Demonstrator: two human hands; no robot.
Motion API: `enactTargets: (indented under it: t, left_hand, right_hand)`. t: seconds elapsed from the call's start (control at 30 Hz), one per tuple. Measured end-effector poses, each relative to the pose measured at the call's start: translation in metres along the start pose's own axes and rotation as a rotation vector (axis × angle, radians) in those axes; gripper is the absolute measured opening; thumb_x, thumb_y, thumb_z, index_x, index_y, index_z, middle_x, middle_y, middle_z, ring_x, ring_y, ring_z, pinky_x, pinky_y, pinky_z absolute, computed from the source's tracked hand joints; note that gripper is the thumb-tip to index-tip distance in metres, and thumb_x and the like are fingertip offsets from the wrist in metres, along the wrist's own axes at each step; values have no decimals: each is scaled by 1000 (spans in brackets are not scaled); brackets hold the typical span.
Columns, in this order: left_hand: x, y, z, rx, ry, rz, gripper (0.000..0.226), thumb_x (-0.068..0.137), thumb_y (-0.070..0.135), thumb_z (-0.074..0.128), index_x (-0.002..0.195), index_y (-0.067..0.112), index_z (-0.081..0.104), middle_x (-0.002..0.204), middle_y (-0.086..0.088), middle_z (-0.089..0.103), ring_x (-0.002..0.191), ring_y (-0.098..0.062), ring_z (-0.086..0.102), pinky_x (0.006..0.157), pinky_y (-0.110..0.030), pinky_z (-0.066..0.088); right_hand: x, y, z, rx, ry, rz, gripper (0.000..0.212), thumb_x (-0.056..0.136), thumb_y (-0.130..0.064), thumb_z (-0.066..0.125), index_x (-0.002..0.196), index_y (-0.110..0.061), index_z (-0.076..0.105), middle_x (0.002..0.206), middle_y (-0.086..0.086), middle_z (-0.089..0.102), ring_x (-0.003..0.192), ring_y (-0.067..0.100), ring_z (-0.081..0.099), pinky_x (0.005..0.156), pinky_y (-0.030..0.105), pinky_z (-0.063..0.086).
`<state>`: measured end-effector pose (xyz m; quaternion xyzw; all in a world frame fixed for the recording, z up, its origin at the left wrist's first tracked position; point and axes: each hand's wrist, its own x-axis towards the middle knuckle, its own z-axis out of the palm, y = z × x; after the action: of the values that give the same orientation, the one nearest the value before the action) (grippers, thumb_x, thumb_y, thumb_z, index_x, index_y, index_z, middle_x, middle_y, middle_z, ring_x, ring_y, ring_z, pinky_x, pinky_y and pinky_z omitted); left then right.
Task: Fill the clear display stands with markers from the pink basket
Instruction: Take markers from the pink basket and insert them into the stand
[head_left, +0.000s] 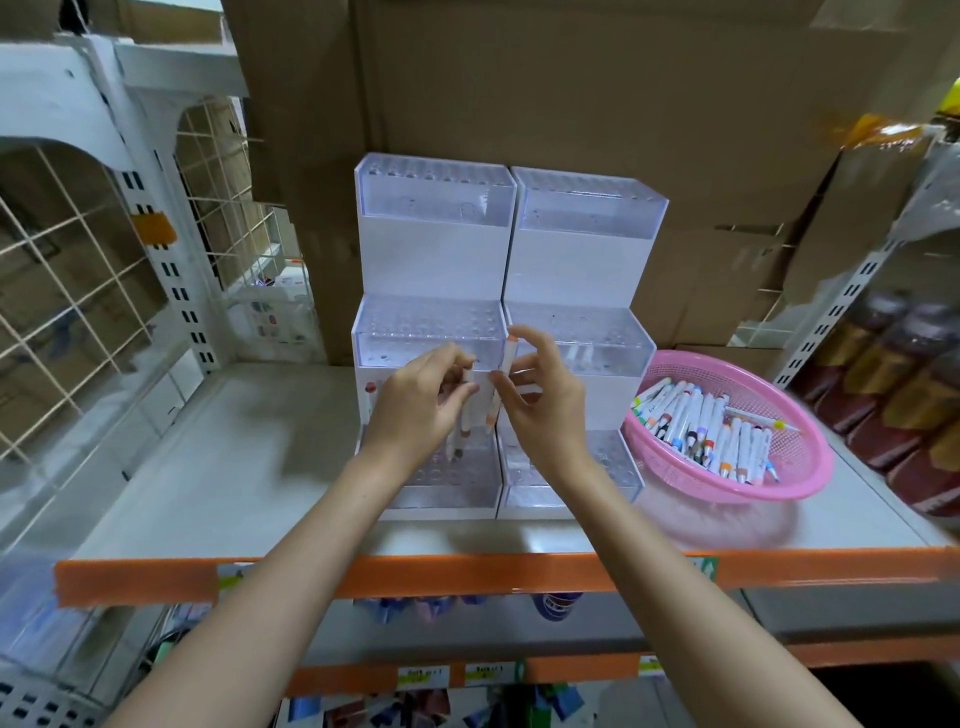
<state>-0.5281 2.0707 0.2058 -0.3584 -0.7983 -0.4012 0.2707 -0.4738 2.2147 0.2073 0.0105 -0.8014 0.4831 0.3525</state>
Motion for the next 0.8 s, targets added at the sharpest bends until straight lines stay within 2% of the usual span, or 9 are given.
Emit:
enactTargets:
  t: [0.13, 0.3, 0.43, 0.57, 0.8]
  left_hand:
    - [0, 2, 1, 13, 14, -3, 20, 79, 13, 76, 94, 8, 63, 79, -1, 66, 71, -16, 62, 61, -29, 53]
    - [0, 5, 3, 28, 17, -17, 19, 79, 15, 76, 93, 9, 63, 77, -1, 65, 72, -17, 62, 60, -36, 54]
    - [1, 8, 3, -54, 38, -90, 18, 78, 20, 77, 90, 11, 66, 79, 0, 69, 76, -16, 66, 65, -38, 56]
    - [3, 7, 0, 3, 22, -21, 17, 79, 19, 77, 90, 11, 67, 80, -2, 70, 76, -17, 66, 64, -35, 57]
    - [4, 4, 0, 89, 9, 14, 16, 80, 18, 76, 90, 11, 65, 78, -2, 68, 71, -20, 63, 61, -35, 54]
  right_hand:
    - [-2, 3, 2, 22, 14, -10, 46, 86, -5, 68, 119, -31, 49, 78, -5, 60, 65, 9, 64, 58, 16, 48]
    - [-3, 3, 1, 26, 10, -10, 44, 87, -6, 68, 118, -30, 49, 79, -1, 62, 65, 9, 65, 59, 21, 51]
    - [-4, 4, 1, 27, 1, 8, 36, 88, -10, 68, 118, -23, 53, 76, -4, 62, 65, 8, 64, 61, 25, 54]
    - [-4, 3, 1, 10, -6, 17, 34, 89, -7, 66, 118, -19, 55, 76, -8, 61, 65, 7, 63, 59, 19, 50]
    - [-5, 1, 1, 2, -8, 18, 34, 88, -7, 67, 118, -19, 55, 76, -9, 61, 66, 5, 63, 61, 18, 51]
